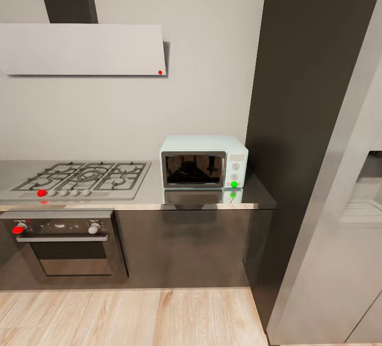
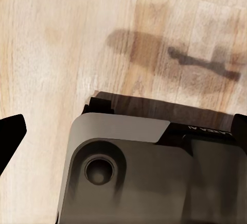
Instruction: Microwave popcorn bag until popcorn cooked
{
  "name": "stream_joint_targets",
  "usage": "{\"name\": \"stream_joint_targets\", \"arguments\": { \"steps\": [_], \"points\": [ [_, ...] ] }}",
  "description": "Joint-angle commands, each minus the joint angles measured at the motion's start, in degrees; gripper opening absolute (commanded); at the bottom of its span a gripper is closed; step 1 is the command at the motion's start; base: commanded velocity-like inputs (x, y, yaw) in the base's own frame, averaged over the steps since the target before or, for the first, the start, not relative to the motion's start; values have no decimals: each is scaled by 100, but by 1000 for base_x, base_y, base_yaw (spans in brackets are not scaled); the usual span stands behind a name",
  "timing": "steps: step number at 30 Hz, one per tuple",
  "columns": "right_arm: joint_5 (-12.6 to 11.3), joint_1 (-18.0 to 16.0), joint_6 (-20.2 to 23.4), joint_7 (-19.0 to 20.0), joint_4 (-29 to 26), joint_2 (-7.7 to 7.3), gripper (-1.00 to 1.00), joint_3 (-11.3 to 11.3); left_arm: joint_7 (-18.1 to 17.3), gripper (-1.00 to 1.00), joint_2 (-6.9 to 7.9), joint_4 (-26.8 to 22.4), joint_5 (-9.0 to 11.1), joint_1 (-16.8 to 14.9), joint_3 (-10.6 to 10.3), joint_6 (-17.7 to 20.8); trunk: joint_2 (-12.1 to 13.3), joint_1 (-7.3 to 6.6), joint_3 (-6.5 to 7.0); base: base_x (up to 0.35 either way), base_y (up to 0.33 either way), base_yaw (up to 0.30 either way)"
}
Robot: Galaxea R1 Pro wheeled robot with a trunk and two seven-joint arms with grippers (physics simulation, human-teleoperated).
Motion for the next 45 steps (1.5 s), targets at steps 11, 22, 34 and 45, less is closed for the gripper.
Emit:
{"name": "stream_joint_targets", "arguments": {
  "steps": [11,22,34,45],
  "points": [
    [47,-6,-29,13,13,-3,-100,-49,-21,100,1,7,58,-6,-49,-19,-4,0,-7,0,0,0],
    [45,-6,-29,15,13,-3,-100,-49,-23,100,1,7,58,-3,-52,-19,-4,0,-7,0,0,0],
    [47,-6,-29,15,14,-3,-100,-49,-23,100,1,7,58,-3,-50,-19,-4,0,-7,0,0,0],
    [46,-6,-29,14,14,-3,-100,-49,-23,100,1,7,60,-3,-51,-19,-4,0,-7,0,0,0]
  ]
}}
